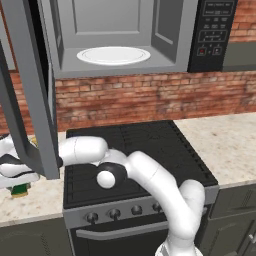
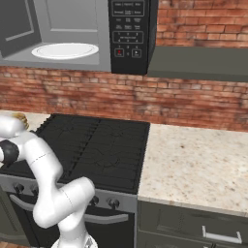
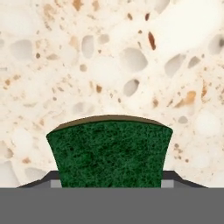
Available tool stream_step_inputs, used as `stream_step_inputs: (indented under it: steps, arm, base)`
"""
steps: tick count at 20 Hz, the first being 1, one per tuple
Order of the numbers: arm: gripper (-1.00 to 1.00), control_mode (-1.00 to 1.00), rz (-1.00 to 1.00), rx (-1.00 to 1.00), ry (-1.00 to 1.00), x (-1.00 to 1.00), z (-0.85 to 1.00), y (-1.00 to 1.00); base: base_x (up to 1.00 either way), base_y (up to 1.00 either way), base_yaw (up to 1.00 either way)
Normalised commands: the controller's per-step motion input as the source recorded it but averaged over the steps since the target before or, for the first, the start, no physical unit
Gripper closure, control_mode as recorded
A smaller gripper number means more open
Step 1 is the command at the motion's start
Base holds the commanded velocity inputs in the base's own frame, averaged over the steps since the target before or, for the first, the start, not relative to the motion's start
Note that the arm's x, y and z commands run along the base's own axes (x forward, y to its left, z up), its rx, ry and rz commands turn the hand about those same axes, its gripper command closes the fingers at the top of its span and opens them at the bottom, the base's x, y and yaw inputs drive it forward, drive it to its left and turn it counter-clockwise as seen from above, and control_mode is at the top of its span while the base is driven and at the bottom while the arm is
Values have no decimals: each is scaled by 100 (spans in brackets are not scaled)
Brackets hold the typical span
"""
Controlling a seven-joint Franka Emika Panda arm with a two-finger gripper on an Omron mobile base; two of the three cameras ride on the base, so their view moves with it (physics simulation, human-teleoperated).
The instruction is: Place the sponge inside the microwave to prepare for sanitizing.
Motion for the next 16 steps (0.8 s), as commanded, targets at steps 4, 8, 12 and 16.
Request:
stream_step_inputs:
  steps: [4, 8, 12, 16]
  arm:
    - [100, -100, 0, 0, 0, 0, 0, -3]
    - [100, -100, 0, -2, 0, 0, 0, -36]
    - [100, -100, 0, 0, 0, -3, 24, -83]
    - [100, -100, -10, 1, 1, 2, 24, -99]
  base:
    - [0, 0, 0]
    - [0, 0, 0]
    - [0, 0, 0]
    - [0, 0, 0]
